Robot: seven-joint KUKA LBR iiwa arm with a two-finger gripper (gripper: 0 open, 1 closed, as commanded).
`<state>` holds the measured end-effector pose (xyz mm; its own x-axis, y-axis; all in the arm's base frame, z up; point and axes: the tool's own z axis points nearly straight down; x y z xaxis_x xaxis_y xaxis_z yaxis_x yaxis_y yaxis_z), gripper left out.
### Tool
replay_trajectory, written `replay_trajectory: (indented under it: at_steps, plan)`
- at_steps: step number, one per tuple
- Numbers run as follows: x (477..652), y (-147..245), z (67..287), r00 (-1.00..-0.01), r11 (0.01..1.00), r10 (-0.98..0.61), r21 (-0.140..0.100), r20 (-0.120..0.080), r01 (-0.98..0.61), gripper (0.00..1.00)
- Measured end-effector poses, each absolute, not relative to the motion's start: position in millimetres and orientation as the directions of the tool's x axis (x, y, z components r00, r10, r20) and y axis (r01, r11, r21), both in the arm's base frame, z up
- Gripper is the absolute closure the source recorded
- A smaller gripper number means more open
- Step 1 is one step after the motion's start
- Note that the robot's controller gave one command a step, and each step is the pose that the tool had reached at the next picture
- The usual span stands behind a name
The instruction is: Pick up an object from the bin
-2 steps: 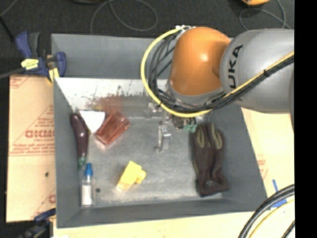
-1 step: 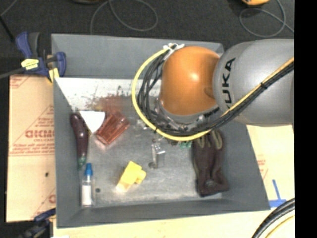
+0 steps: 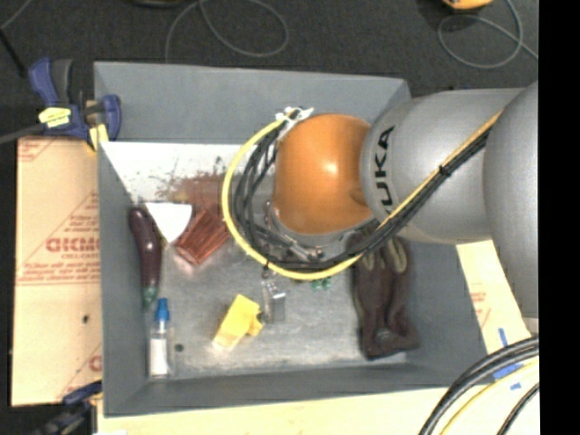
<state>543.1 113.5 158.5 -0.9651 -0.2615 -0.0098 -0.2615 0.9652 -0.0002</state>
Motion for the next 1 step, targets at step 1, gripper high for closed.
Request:
replay_trajectory:
  at_steps: [1]
  plan:
    - [507.5,113.5,114.0,-0.884,0.884,-0.468,-0.002,-0.007,-0.468,0.0]
